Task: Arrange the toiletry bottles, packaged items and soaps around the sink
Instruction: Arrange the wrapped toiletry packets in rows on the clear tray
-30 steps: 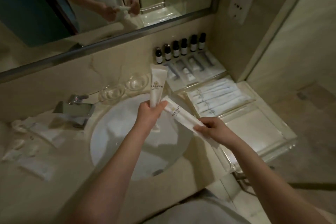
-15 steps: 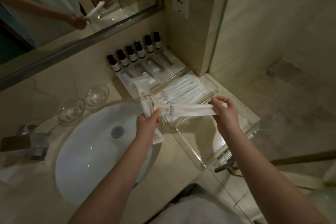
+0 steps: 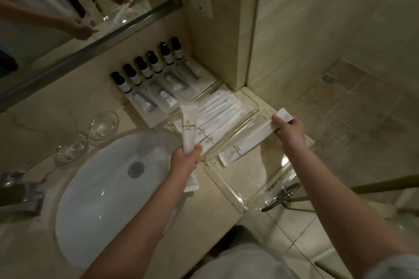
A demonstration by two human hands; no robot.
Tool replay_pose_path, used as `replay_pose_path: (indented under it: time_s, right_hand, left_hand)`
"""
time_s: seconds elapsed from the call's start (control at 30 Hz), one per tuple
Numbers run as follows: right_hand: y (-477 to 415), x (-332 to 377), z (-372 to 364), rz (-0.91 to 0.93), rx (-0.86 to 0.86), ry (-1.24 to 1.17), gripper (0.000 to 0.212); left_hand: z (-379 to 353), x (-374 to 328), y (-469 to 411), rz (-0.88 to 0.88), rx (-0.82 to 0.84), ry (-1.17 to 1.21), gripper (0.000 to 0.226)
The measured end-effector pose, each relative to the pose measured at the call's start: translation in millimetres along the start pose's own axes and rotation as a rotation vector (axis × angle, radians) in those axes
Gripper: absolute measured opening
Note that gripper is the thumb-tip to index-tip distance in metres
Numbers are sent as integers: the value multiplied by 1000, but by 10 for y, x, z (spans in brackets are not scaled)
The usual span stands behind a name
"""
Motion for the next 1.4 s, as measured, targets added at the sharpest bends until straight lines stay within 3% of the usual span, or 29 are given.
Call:
replay_pose_path:
  time_s: [0.13, 0.27, 0.43, 0.53, 0.6, 0.67, 0.77, 0.87, 0.93, 1.03, 1.13, 1.3, 1.4]
  right_hand:
    - [-128, -121, -72, -54, 6, 122, 34]
    - [-119, -189, -179, -56, -44, 378, 16]
    - [16, -235, -229, -27, -100, 680, 33]
    - [120, -181, -260, 15, -125, 734, 41]
    - [221, -140, -310, 76, -140, 713, 40]
    - [327, -85, -437, 161, -49, 671, 31]
    - [479, 18, -698, 176, 258, 531, 16]
    - [682, -20, -931, 1, 674, 383, 27]
    - [809, -79, -1018, -89, 792, 248, 25]
    - [878, -100, -1042, -108, 727, -5, 8]
    - [852, -102, -946, -94, 632, -133, 10]
    - [763, -60, -677, -82, 496, -213, 14]
    - [695, 40, -485, -27, 414, -168, 11]
  left_hand:
    - [-22, 21, -2, 2, 43, -4, 11]
    - [-70, 19, -2, -13, 74, 2, 11]
    - [-90, 6, 0, -29, 109, 2, 14]
    - [-93, -35, 10, -24, 131, 96, 8]
    - [-96, -76, 29, -48, 162, 159, 14]
    - [-97, -128, 43, -87, 166, 195, 17]
    - [-116, -264, 52, -144, 140, 254, 20]
    - [-178, -467, 95, -232, 126, 382, 22]
    - [-218, -544, 117, -283, 106, 415, 25]
    - [-281, -558, 155, -293, 96, 408, 24]
    - [-274, -537, 196, -296, 67, 404, 28]
    - [-17, -575, 174, -303, -6, 506, 19]
    - [93, -627, 164, -335, -57, 364, 22]
Point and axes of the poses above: each hand's wrist, its own y-axis away from the middle knuckle, its own z-axis out of the back of the hand, x = y × z, the point moved 4 cm from there along -y, towards the middle knuckle, and after that the axes turned 14 degrees about x, right-handed, at the moved point
